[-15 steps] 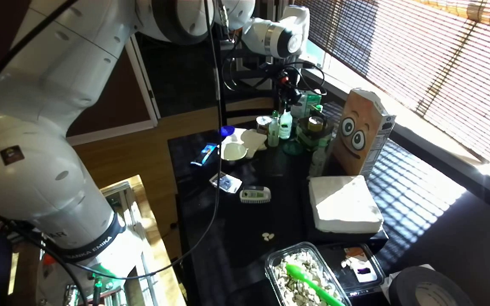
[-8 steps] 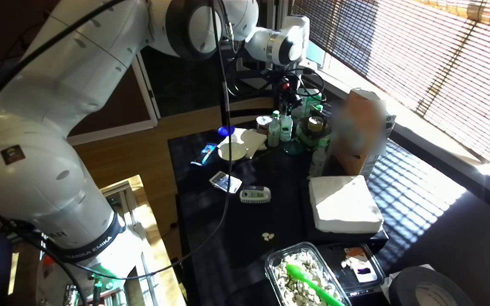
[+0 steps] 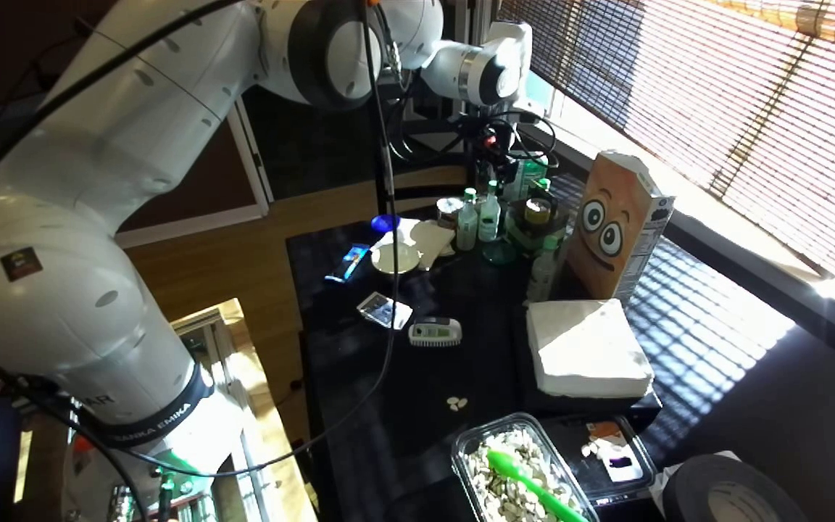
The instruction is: Move two glass bottles to the left.
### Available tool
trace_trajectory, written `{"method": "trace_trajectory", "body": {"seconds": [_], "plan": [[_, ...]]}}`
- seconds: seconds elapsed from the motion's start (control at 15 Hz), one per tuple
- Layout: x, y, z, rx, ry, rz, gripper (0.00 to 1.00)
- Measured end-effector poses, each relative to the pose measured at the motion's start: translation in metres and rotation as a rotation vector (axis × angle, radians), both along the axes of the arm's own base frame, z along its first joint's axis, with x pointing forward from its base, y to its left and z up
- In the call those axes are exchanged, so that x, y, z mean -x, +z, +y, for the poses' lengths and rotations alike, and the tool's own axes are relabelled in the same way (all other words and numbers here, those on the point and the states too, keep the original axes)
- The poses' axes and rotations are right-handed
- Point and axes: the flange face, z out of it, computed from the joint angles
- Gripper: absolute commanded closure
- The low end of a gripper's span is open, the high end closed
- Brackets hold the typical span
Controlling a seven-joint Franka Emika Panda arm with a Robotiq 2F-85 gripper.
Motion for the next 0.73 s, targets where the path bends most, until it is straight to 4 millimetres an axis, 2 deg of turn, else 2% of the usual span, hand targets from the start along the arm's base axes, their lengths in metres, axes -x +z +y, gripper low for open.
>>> {"method": "trace_trajectory", "body": {"seconds": [0.2,0.33,0.6,0.73], "plan": [[-0.004,0.019,-0.013,-0.011,-0.048,-0.018,0.00],[-0.003,0.034,-0.028,-0.026,-0.089,-0.021,0.00],[0.009,0.057,-0.066,-0.074,-0.165,-0.004,0.00],[0.015,0.061,-0.075,-0.080,-0.178,0.003,0.00]]}}
